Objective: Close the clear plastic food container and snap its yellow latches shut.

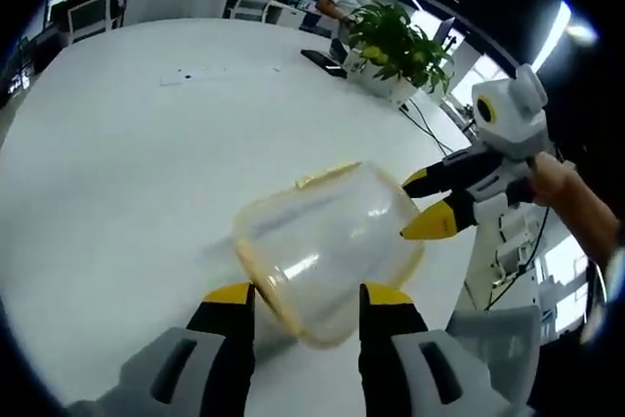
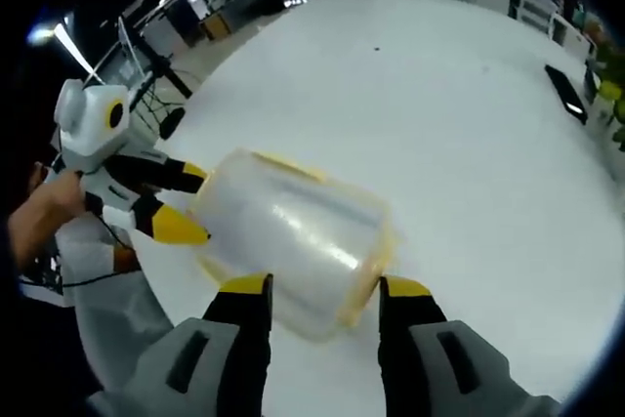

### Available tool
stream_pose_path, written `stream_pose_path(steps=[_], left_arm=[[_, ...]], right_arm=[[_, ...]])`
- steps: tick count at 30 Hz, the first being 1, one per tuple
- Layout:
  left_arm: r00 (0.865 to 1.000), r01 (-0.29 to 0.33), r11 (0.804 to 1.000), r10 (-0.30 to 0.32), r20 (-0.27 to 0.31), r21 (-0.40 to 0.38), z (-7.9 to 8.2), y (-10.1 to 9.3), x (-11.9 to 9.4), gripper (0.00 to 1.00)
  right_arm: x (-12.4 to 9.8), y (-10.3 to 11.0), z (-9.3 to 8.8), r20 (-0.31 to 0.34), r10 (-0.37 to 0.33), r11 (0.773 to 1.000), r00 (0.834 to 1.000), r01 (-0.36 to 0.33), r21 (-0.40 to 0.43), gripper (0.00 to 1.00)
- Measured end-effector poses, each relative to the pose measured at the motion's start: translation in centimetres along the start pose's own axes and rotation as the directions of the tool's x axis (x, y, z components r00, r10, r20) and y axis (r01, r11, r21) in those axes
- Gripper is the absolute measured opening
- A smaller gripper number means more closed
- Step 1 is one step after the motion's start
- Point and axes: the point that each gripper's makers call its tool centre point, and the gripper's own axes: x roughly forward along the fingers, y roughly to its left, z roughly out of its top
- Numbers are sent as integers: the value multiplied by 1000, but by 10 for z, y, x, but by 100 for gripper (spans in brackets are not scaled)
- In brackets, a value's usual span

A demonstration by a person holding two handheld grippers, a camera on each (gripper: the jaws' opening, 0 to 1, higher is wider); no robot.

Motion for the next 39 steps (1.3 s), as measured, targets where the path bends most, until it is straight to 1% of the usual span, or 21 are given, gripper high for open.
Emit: stream_pose_path(steps=[9, 14, 19, 30, 39], left_arm=[[1000, 1, 1000, -1, -20, 2, -9, 8, -9, 36], [1000, 0, 1000, 0, -29, -1, -15, 12, -14, 36], [1000, 0, 1000, 0, -26, -5, -22, 17, -22, 36], [999, 1, 1000, -1, -32, -2, -38, 25, -36, 36], [999, 3, 1000, -3, -47, 1, -47, 25, -42, 36]], right_arm=[[5, 14, -3, 10, 29, 999, 1000, -29, 27, 41], [8, 22, -3, 8, 33, 999, 999, -33, 22, 41], [10, 32, -5, 11, 38, 999, 999, -39, 14, 41], [15, 54, -14, 12, 54, 999, 998, -54, 2, 41], [14, 64, -21, 4, 57, 998, 998, -57, -9, 42]])
